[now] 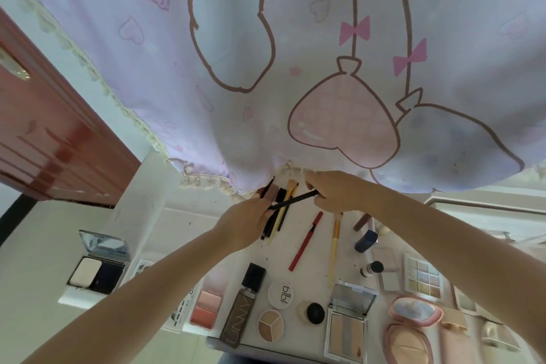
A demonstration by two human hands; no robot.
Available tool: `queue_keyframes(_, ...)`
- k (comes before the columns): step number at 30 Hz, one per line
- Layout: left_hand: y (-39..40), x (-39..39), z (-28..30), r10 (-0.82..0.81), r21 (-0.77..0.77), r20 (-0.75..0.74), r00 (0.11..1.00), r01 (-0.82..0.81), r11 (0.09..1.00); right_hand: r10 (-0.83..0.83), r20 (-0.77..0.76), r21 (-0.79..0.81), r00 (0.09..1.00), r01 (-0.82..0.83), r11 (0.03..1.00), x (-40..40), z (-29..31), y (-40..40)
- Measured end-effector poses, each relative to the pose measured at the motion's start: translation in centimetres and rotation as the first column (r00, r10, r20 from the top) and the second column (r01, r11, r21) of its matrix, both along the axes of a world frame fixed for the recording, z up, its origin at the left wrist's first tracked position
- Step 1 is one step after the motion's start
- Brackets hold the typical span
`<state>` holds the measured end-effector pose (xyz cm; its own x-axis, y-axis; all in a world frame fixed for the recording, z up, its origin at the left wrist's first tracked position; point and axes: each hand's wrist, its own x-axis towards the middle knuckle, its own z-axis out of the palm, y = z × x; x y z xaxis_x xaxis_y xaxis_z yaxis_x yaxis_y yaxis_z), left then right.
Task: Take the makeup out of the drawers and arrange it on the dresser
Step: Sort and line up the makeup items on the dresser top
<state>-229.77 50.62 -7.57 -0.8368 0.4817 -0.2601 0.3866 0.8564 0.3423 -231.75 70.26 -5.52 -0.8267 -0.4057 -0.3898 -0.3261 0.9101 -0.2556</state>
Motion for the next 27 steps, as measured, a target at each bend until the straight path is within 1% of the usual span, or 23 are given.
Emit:
queue_keyframes(2, -0.2, 0.1, -1.1, 0.071, 0.059, 0.078, 0.994, -0.075, 0.995, -0.015, 0.057, 0.016, 0.998, 0.015, 1.0, -0.8, -0.7, -0.3)
queue_keyframes(4, -0.4, 0.3, -2.3, 0.123, 0.097, 0.167, 0.978, -0.141, 0.985, 0.002, 0.061, 0.018, 0.998, -0.003, 1.0, -1.5, -1.6, -0.3)
queue_keyframes(7, -0.3, 0.2, -4.1, 0.186, 0.106, 0.219, 0.958, -0.213, 0.971, 0.033, 0.072, 0.013, 0.997, -0.034, 0.999, -2.8, -3.6, -0.4)
queue_keyframes(9, -0.1, -0.1, -5.3, 0.221, 0.087, 0.235, 0.946, -0.247, 0.965, 0.055, 0.079, 0.053, 0.995, -0.059, 0.997, -3.5, -4.8, -0.6)
queue_keyframes(13, 0.8, -0.3, -6.7, 0.234, 0.04, 0.297, 0.926, -0.257, 0.966, 0.15, 0.069, 0.126, 0.986, -0.158, 0.979, -4.5, -7.1, -0.6)
queue_keyframes(15, 1.3, -0.3, -7.6, 0.258, 0.019, 0.329, 0.909, -0.279, 0.96, 0.228, 0.013, 0.179, 0.974, -0.226, 0.957, -5.0, -8.7, -0.7)
queue_keyframes(16, 1.6, -0.3, -8.0, 0.272, 0.002, 0.332, 0.903, -0.289, 0.957, 0.306, 0.0, 0.241, 0.952, -0.297, 0.924, -5.3, -9.4, -0.8)
queue_keyframes(18, 2.3, -0.3, -8.7, 0.293, -0.051, 0.324, 0.9, -0.292, 0.955, 0.39, 0.011, 0.342, 0.921, -0.37, 0.864, -6.0, -10.4, -0.6)
queue_keyframes(19, 2.6, -0.3, -9.0, 0.292, -0.083, 0.318, 0.902, -0.28, 0.956, 0.461, -0.007, 0.392, 0.887, -0.422, 0.818, -6.1, -10.6, -0.4)
queue_keyframes(20, 2.9, -0.2, -9.2, 0.281, -0.104, 0.315, 0.906, -0.261, 0.96, 0.456, 0.0, 0.398, 0.89, -0.418, 0.816, -6.1, -10.9, -0.4)
queue_keyframes(21, 3.2, -0.1, -9.4, 0.264, -0.115, 0.319, 0.91, -0.24, 0.964, 0.479, 0.014, 0.398, 0.878, -0.444, 0.803, -6.0, -11.2, -0.2)
queue_keyframes(22, 3.5, 0.0, -9.5, 0.253, -0.119, 0.326, 0.911, -0.226, 0.967, 0.522, 0.046, 0.406, 0.852, -0.493, 0.77, -6.0, -11.7, 0.2)
queue_keyframes(23, 3.7, 0.1, -9.6, 0.25, -0.122, 0.33, 0.91, -0.221, 0.968, 0.529, 0.056, 0.392, 0.847, -0.506, 0.768, -5.8, -11.9, 0.3)
queue_keyframes(24, 3.9, 0.1, -9.6, 0.252, -0.125, 0.327, 0.911, -0.223, 0.967, 0.463, 0.075, 0.361, 0.883, -0.457, 0.813, -5.7, -12.3, 0.4)
queue_keyframes(26, 4.1, 0.2, -9.7, 0.258, -0.132, 0.315, 0.913, -0.227, 0.965, 0.436, 0.088, 0.363, 0.896, -0.437, 0.823, -5.6, -12.4, 0.8)
queue_keyframes(27, 4.2, 0.2, -9.8, 0.259, -0.132, 0.316, 0.913, -0.228, 0.965, 0.438, 0.063, 0.356, 0.897, -0.43, 0.83, -5.7, -12.5, 0.9)
